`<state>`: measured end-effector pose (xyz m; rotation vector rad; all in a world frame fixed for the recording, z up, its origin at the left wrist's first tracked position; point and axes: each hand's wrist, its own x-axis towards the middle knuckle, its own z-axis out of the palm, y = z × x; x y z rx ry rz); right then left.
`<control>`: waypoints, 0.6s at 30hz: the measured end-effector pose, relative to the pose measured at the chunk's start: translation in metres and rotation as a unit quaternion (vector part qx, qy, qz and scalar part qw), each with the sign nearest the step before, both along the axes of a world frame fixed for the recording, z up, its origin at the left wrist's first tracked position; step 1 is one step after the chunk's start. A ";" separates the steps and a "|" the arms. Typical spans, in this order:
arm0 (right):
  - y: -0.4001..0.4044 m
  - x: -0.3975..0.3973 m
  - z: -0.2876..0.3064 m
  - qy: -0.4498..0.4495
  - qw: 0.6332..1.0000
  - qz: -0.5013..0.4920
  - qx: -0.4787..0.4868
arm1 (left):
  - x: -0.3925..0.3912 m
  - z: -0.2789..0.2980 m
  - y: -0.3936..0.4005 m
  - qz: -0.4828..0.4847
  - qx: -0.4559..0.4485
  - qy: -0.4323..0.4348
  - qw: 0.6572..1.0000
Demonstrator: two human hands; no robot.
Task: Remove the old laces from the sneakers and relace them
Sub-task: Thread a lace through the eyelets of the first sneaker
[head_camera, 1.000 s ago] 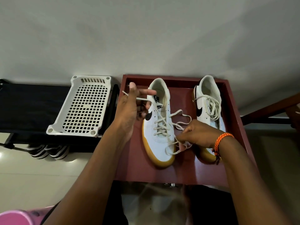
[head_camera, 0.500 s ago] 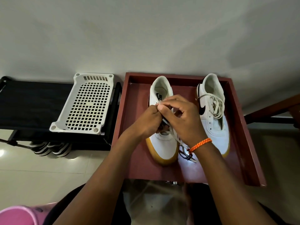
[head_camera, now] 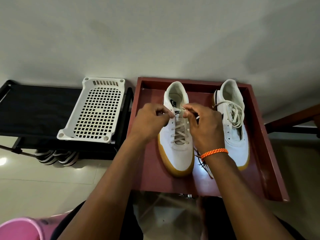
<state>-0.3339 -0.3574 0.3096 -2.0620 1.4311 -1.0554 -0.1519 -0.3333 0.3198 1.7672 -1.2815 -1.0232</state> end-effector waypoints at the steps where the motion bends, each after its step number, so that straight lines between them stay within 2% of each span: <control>1: 0.001 0.001 -0.002 0.021 1.000 -0.006 0.003 | 0.000 0.001 0.000 0.039 0.002 -0.020 0.999; 4: 0.005 0.007 -0.002 0.090 0.995 -0.031 -0.005 | -0.002 0.004 0.001 0.105 0.025 -0.030 0.994; 7: 0.012 0.011 0.006 0.177 0.980 -0.057 -0.069 | -0.005 0.004 0.003 0.113 0.038 -0.042 0.992; 10: 0.015 0.017 0.006 0.245 0.964 -0.073 -0.067 | -0.007 0.003 0.005 0.088 0.055 -0.092 0.990; 15: 0.015 0.024 0.002 0.276 0.958 -0.067 -0.037 | -0.010 0.002 0.005 0.066 0.078 -0.139 0.985; 18: 0.015 0.024 0.001 0.275 0.959 -0.065 -0.018 | -0.011 0.001 0.006 0.057 0.085 -0.131 0.986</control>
